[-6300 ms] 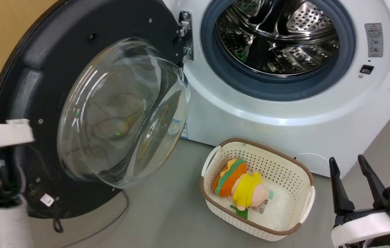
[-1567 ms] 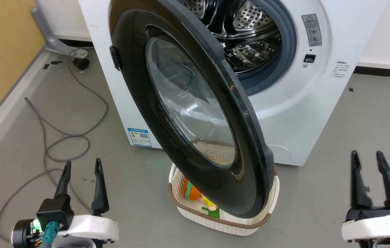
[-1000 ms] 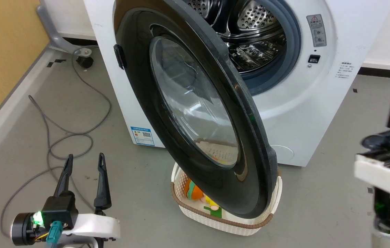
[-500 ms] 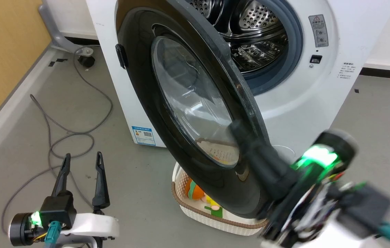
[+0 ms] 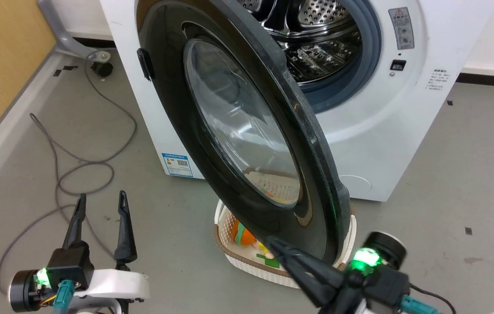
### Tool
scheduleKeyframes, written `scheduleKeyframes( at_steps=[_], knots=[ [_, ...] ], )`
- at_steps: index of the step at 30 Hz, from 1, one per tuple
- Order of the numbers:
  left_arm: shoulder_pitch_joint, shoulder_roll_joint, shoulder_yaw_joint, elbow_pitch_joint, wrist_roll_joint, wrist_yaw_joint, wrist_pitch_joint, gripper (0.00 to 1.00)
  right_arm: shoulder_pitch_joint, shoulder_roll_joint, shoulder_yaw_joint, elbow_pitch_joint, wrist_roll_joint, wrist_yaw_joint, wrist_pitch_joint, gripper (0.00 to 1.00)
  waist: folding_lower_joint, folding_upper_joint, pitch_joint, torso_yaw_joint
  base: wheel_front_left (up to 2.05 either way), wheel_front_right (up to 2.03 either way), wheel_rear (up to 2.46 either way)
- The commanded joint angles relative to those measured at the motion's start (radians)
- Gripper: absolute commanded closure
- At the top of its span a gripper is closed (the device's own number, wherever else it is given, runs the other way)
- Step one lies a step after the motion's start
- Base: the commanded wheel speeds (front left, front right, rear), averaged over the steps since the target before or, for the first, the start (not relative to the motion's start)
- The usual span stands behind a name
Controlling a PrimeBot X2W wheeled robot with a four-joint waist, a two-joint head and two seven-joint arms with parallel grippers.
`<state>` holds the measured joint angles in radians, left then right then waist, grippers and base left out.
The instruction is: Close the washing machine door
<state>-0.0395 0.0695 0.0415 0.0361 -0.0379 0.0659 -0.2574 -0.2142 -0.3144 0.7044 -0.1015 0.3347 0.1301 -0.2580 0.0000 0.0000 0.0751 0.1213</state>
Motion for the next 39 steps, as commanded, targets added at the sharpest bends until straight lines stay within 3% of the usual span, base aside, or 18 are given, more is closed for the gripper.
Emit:
scheduleKeyframes(
  at_steps=[1,20,30,39],
  knots=[
    [0.002,-0.005,0.002,-0.004,0.004,-0.003,-0.004,0.0,0.018,-0.002,-0.012,0.009,0.002,0.001,-0.004,1.0,0.0,0.0,0.004,-0.003,0.0,0.0,0.0],
    [-0.078,-0.016,-0.035,-0.038,0.003,0.005,-0.004,0.0,-0.064,0.033,-0.389,0.152,-0.084,0.001,-0.004,1.0,0.0,0.0,0.169,-0.032,0.0,0.0,0.0],
    [-0.145,-0.019,-0.07,-0.05,-0.009,0.018,-0.004,0.0,-0.275,0.058,-0.539,0.319,-0.123,0.001,-0.004,1.0,0.0,0.0,0.268,-0.016,0.0,0.0,0.0],
    [-0.181,-0.019,-0.095,-0.064,-0.034,0.036,-0.004,0.0,-0.508,0.01,-0.583,0.524,-0.17,0.001,-0.004,1.0,0.0,0.0,0.339,0.021,0.0,0.0,0.0]
  ],
)
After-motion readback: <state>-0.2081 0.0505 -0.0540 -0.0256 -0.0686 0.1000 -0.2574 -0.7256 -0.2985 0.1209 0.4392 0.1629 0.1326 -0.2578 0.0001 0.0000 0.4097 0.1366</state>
